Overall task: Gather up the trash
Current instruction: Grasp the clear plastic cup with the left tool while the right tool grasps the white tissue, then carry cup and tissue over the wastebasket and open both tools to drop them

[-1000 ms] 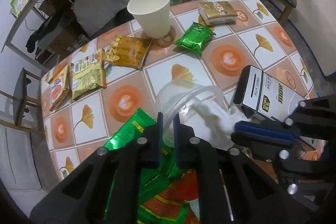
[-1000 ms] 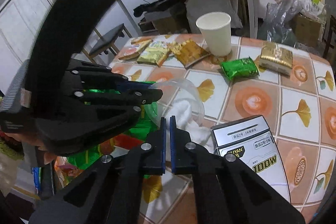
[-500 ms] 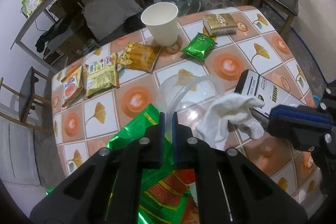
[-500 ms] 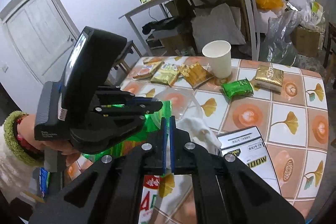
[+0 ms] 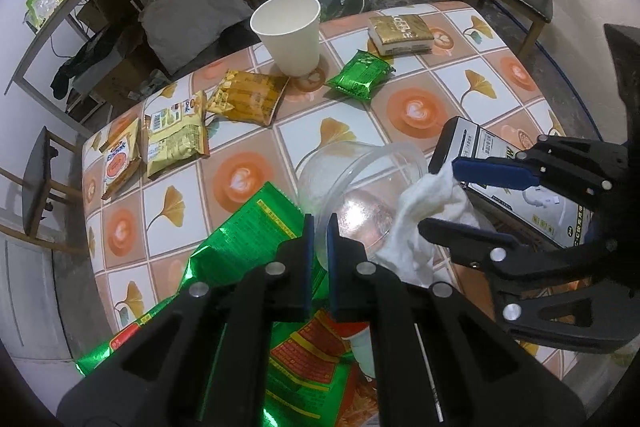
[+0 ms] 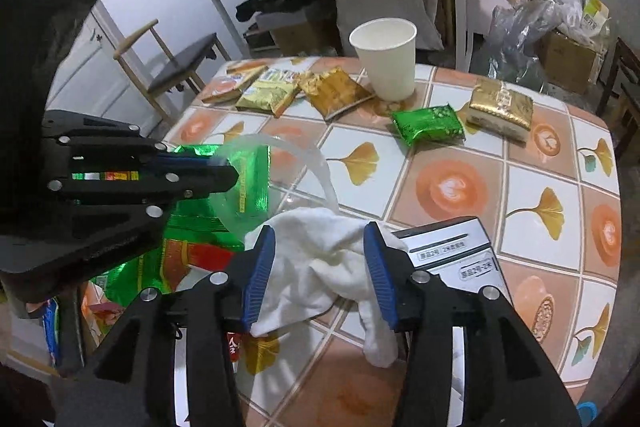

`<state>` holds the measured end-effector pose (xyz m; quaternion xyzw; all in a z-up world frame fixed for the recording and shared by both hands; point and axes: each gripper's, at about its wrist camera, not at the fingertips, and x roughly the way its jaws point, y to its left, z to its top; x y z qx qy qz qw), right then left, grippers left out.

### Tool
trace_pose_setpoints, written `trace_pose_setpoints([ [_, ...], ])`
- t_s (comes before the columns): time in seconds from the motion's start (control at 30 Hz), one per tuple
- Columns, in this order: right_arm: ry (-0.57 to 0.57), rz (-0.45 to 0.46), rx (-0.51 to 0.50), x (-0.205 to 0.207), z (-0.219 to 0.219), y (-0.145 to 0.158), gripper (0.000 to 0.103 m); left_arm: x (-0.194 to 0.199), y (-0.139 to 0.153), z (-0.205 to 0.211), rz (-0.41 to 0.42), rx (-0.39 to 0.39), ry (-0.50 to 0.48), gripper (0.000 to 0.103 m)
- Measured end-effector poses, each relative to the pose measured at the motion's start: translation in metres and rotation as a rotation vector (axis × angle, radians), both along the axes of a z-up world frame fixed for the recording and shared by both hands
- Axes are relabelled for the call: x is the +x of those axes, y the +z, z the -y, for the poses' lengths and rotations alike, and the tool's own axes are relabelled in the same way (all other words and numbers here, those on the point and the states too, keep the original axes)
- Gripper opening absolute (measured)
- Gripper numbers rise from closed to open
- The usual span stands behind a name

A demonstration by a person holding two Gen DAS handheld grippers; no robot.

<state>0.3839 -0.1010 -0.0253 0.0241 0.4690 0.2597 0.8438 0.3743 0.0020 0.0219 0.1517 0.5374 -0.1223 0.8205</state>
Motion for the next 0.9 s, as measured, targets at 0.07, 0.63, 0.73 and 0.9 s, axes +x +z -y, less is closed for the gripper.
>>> trace_pose_setpoints([
  [0.07,-0.004,-0.006,-0.017,0.001,-0.003,-0.003,0.027,0.002,-0.002,-0.003,-0.003,-0.003,0.010,0.004],
  [0.63,-0.033,0.079,0.225,-0.024,0.027,0.064,0.005,-0.006,0.058,-0.041,0.138,-0.088,0.187,0.004],
  [0.73,-0.046,0.137,0.278,-0.039,0.043,0.093,0.005,-0.015,0.079,-0.044,0.177,-0.111,0.205,0.004],
  [0.9,-0.077,0.215,0.323,-0.070,0.074,0.127,0.005,-0.042,0.109,-0.029,0.240,-0.138,0.184,0.004],
])
